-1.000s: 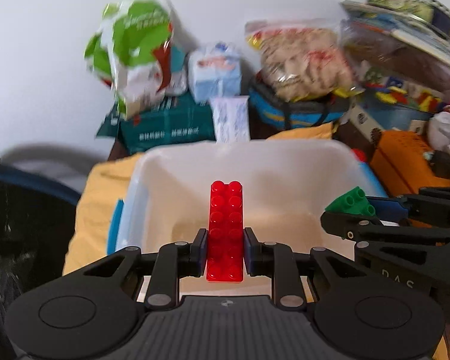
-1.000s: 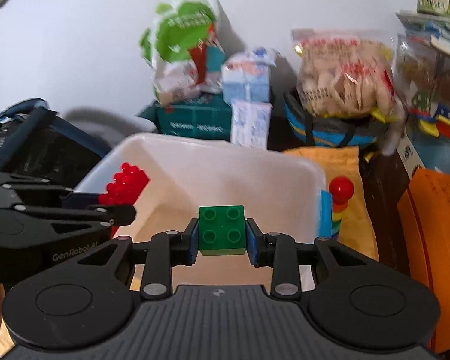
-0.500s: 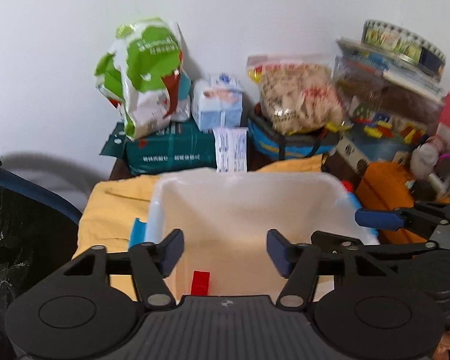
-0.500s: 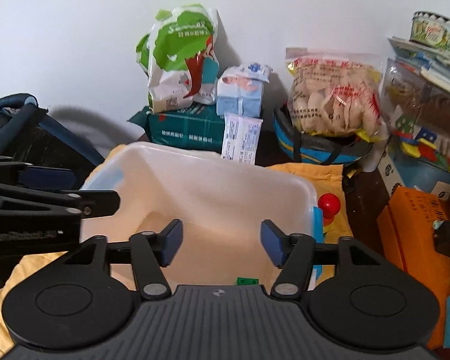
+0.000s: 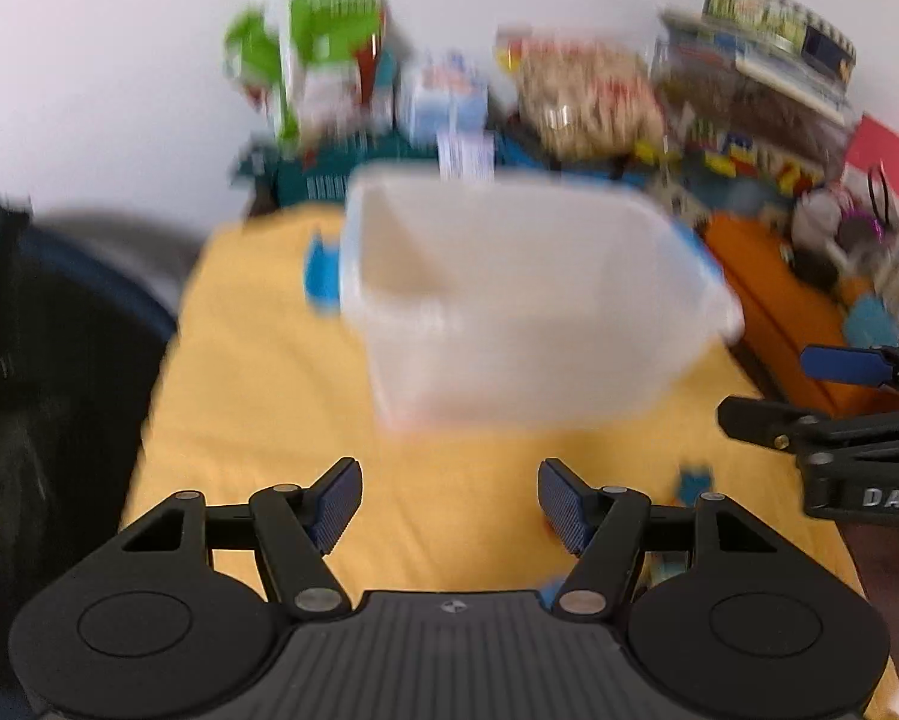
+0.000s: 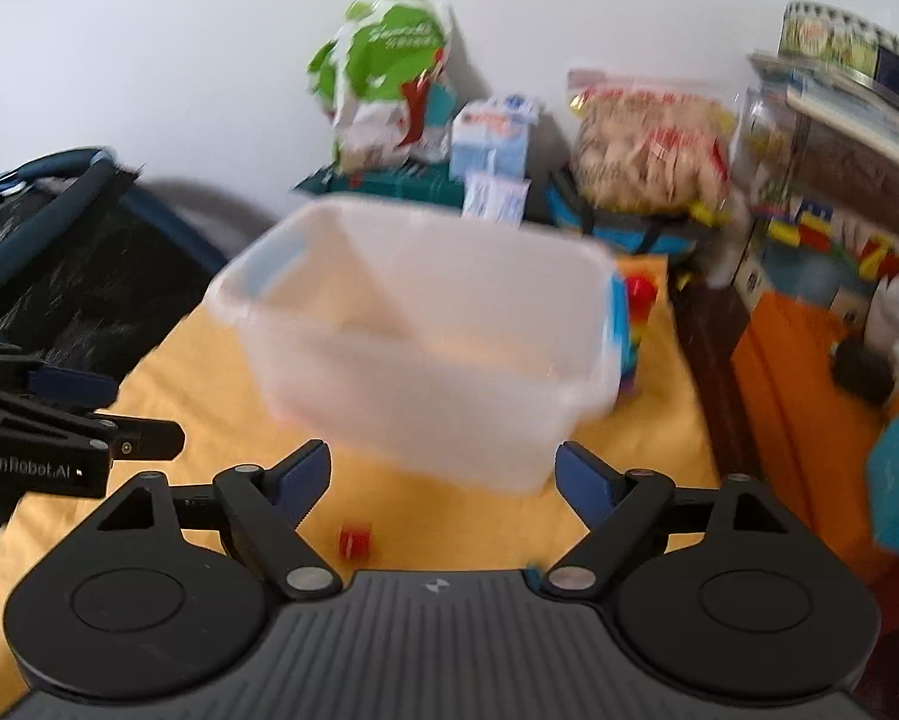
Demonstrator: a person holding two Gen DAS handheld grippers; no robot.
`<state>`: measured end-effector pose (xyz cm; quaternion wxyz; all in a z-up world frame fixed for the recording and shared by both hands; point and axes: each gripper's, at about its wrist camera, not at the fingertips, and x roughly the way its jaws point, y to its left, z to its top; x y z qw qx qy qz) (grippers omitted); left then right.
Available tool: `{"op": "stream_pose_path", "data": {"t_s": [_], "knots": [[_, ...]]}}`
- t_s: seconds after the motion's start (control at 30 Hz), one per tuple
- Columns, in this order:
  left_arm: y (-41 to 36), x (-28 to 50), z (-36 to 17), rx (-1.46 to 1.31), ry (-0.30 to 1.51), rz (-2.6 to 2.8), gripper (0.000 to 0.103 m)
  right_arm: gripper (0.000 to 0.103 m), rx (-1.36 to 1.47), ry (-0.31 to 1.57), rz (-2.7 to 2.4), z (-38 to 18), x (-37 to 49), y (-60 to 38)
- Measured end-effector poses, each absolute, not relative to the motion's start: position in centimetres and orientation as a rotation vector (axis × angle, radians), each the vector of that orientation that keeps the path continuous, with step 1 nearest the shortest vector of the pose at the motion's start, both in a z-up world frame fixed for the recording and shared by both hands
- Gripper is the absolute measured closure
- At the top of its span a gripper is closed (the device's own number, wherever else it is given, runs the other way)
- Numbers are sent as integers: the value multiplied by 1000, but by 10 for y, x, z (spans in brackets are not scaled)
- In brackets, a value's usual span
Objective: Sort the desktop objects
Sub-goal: 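Carry both bricks over the white bin and open both tools to drop them, then grasp the white car with the left tool while the right tool grasps the yellow-black car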
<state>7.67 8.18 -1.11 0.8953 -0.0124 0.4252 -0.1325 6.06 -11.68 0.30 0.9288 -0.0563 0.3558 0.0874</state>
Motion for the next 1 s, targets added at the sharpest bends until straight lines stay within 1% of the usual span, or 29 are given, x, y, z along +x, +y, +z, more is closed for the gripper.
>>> {"op": "stream_pose_path", "data": {"t_s": [0.1, 0.17, 0.27, 0.33, 0.4, 0.47, 0.53, 0.63, 0.7, 0.73, 0.8, 0.93, 1.0], "knots": [[90, 53, -33, -76, 927, -316, 35, 20, -123, 772, 247, -21, 37, -130], [90, 34, -46, -60, 939, -333, 35, 24, -115, 819, 303, -38, 23, -143], [81, 9, -62, 25, 964, -322, 36, 36, -101, 867, 406, -57, 8, -157], [71, -4, -71, 73, 1007, -327, 40, 49, -137, 895, 464, -68, 3, -158], [60, -13, -77, 81, 1025, -329, 40, 61, -169, 918, 542, -76, -1, -155], [49, -12, -76, 67, 1002, -321, 40, 61, -177, 925, 600, -82, -3, -153], [37, -5, -71, 56, 938, -290, 40, 62, -177, 933, 619, -85, -1, -153], [15, 9, -75, 144, 860, -168, 41, 61, -174, 919, 646, -85, 0, -158], [3, 18, -84, 226, 868, -124, 46, 60, -177, 909, 660, -85, -1, -161], [1, 20, -85, 242, 866, -119, 46, 60, -181, 906, 667, -84, -1, -163], [4, 22, -83, 208, 888, -136, 47, 60, -184, 903, 673, -86, -5, -170], [17, 13, -74, 16, 921, -215, 49, 60, -171, 903, 682, -88, -10, -180], [13, 3, -73, -2, 916, -253, 49, 60, -168, 903, 689, -90, -11, -181]]}}
